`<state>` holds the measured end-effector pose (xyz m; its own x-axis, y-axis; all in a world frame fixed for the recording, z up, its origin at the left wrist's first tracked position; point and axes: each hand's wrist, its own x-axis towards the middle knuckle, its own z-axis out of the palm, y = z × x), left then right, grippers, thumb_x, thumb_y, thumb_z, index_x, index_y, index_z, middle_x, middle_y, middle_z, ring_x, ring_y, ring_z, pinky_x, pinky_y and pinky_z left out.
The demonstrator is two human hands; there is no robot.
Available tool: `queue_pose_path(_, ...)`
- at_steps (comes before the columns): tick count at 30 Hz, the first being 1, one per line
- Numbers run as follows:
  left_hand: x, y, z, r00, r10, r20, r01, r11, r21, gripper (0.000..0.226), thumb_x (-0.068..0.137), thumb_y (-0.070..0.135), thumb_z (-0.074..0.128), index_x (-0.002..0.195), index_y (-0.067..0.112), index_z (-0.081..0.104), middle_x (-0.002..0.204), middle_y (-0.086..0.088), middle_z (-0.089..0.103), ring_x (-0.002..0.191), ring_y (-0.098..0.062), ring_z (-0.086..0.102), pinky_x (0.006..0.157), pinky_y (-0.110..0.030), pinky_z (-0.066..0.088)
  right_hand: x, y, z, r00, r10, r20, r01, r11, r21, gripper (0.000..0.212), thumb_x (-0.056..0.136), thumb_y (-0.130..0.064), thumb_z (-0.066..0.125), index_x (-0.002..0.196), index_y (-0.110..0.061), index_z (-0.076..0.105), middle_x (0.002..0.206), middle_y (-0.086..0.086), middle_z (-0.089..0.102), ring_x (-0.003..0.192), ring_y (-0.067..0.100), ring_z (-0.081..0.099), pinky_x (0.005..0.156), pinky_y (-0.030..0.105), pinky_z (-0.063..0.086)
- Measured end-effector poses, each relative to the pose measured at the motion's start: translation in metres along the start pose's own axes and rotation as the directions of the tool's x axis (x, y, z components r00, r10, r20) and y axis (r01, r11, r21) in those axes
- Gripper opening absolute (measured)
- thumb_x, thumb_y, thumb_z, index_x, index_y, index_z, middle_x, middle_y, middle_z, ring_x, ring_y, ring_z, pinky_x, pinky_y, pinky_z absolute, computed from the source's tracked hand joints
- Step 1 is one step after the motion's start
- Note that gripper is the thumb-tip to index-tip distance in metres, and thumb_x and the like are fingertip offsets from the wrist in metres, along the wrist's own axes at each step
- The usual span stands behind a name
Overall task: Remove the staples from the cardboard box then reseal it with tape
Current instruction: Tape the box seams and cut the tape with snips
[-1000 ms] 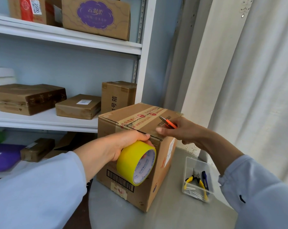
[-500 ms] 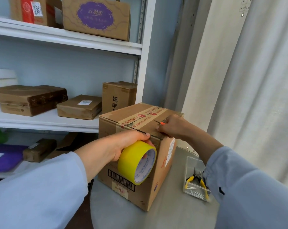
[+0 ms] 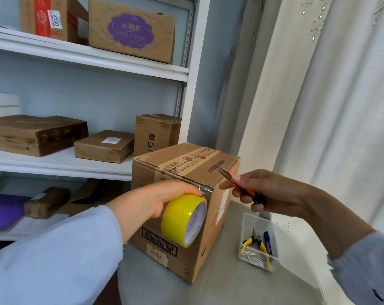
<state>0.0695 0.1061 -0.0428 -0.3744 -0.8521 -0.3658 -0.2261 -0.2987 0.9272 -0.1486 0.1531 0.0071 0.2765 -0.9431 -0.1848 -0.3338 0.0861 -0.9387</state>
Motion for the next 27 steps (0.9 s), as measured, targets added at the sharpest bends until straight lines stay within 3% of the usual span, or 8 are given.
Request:
queue_pose_path(5,-0.004,0.002,0.001,0.999,-0.043,-0.007,0.043,0.999,-0.011,0.022,0.083,0.030,0.069,0.076,0.010,0.064,0.056,-0.009,0.064,0.056,-0.023,0.059,0.070,-0.033,0.050,-0.012,0.017,0.004,0.979,0.137,0.148,-0.134,0.991,-0.032,0.048,0.090,-0.040,0.049,0.116,-0.003,0.066,0.072,0.002,0.052,0.053,0.007,0.036,0.040,0.016,0.027)
queue_pose_path(16,-0.005,0.005,0.001,0.999,-0.036,-0.017,0.036,0.999,0.003,0.021,0.083,0.028,0.069,0.078,0.008,0.064,0.054,-0.010,0.064,0.060,-0.024,0.058,0.071,-0.034,0.051,0.010,0.000,0.024,0.967,0.255,0.016,-0.251,0.960,-0.122,0.041,0.100,-0.035,0.045,0.112,-0.002,0.067,0.066,0.000,0.050,0.049,0.006,0.037,0.035,0.014,0.027)
queue_pose_path(22,-0.005,0.005,0.003,0.999,0.030,-0.022,-0.028,0.998,0.051,0.014,0.086,0.024,0.066,0.081,0.012,0.061,0.051,-0.005,0.064,0.049,-0.018,0.060,0.057,-0.027,0.051,0.018,-0.010,0.033,0.961,0.273,-0.038,-0.275,0.952,-0.132,0.037,0.099,-0.032,0.045,0.110,-0.003,0.066,0.062,-0.001,0.049,0.046,0.005,0.035,0.032,0.013,0.025)
queue_pose_path(27,-0.002,0.004,0.001,1.000,0.026,-0.010,-0.026,0.998,0.051,0.015,0.086,0.025,0.066,0.082,0.011,0.062,0.052,-0.005,0.064,0.048,-0.017,0.060,0.062,-0.029,0.051,0.021,-0.012,0.035,0.957,0.283,-0.057,-0.288,0.948,-0.135,0.032,0.099,-0.030,0.045,0.099,-0.006,0.066,0.060,-0.002,0.047,0.042,0.004,0.033,0.032,0.013,0.023)
